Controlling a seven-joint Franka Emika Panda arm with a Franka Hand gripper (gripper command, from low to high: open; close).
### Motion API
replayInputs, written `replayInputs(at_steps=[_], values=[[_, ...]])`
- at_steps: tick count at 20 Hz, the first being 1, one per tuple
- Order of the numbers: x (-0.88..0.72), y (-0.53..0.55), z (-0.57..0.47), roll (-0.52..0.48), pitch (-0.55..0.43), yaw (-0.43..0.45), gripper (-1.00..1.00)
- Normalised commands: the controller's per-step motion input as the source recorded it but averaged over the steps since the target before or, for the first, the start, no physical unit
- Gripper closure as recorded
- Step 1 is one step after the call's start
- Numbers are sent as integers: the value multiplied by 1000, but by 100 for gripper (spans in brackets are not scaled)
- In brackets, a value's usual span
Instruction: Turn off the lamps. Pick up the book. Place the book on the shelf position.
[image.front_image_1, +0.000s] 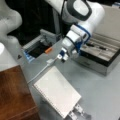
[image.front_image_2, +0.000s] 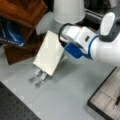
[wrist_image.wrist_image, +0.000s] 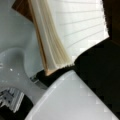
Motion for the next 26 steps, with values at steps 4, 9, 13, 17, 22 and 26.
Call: replayInputs(at_steps=[4,9,13,17,22,26], values=[[358,121,-173,-468,-7,-123,-100],[325,142,-136,-453,-28,-139,-100],[327,168,-142,-499,-39,-172,-100],[371,174,-256,-542,-24,-218,-100],[414,212,-329,-482,-69,-229,-100],[425,240,-237,-421,-67,-244,-100]])
